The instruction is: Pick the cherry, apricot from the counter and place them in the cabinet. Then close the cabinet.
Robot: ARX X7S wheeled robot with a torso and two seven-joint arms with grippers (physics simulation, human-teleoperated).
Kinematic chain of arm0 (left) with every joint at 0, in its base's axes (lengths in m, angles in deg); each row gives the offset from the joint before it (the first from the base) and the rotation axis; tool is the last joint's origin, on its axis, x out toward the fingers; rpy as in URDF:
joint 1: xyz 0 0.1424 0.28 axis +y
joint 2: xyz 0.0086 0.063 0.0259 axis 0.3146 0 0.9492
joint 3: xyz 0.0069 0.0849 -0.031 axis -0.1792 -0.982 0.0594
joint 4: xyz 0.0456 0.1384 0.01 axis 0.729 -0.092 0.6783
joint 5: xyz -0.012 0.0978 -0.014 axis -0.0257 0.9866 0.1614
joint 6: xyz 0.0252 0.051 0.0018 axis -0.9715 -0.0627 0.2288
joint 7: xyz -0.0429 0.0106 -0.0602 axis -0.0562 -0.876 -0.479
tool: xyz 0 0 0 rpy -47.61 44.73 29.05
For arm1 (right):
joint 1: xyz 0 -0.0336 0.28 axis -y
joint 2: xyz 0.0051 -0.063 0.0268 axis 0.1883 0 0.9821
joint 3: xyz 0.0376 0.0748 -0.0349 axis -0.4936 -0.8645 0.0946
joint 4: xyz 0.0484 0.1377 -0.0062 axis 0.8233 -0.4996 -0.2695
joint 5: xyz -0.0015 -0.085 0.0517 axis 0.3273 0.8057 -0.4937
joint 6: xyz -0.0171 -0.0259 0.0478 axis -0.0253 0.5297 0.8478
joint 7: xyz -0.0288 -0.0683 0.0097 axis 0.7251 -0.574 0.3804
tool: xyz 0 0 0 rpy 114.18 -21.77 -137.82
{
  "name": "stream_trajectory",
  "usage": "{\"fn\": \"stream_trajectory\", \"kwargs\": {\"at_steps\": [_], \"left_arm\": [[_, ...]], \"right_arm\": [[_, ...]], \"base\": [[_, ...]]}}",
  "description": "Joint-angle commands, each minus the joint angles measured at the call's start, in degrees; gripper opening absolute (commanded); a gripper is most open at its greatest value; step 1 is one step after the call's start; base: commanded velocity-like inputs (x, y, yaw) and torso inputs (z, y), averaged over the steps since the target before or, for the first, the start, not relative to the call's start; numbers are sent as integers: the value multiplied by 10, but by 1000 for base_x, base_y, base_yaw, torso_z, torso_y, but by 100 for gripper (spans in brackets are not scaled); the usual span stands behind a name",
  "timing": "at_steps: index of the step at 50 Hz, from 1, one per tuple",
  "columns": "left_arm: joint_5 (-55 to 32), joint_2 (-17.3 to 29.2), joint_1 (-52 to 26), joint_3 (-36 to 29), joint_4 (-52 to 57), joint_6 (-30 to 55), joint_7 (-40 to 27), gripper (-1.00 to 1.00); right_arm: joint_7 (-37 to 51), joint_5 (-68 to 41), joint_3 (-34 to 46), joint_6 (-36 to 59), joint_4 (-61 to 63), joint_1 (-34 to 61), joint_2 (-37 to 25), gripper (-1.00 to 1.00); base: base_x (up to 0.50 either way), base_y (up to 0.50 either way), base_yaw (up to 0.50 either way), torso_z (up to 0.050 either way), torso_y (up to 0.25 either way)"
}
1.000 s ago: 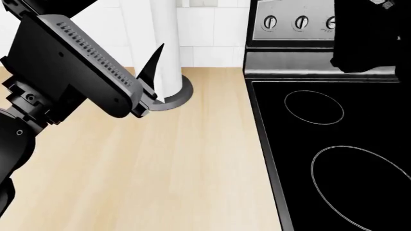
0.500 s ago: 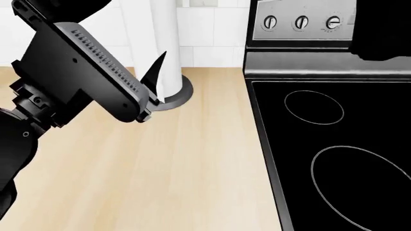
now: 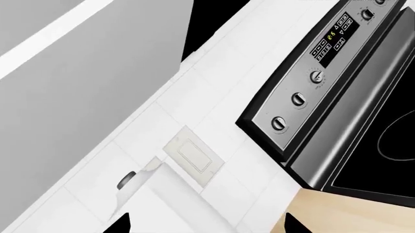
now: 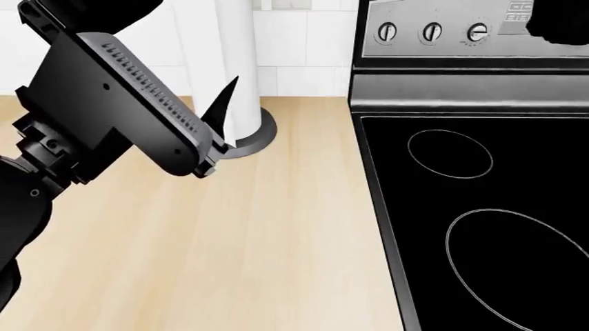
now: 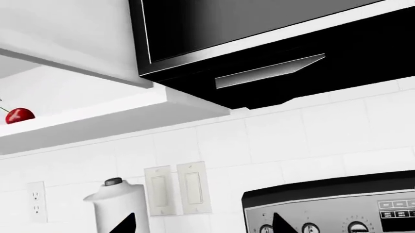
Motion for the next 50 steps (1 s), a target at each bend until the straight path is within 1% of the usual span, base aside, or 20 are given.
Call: {"fn": "stream_trajectory", "kwargs": {"at_steps": [1,11,32,41,50], "left_arm": [[-2,2,2,1,-2,-2,0,100],[-1,3,2,-3,-4,-2,0,100],[-1,6,0,-2,-6,-2,-2,100],[-2,6,-2,-2,-3,0,-4,100],[-3,6,-3,-3,-2,2,-5,100]], "right_arm": [[15,-6,40,8,-36,82,-10,100],[24,-7,70,14,-62,143,-11,100],[45,41,87,-1,-92,220,-8,100],[40,63,95,-9,-107,252,1,100],[1,91,111,-25,-127,291,35,100]], "base": [[0,0,0,0,0],[0,0,0,0,0],[0,0,0,0,0],[0,0,0,0,0],[0,0,0,0,0]]}}
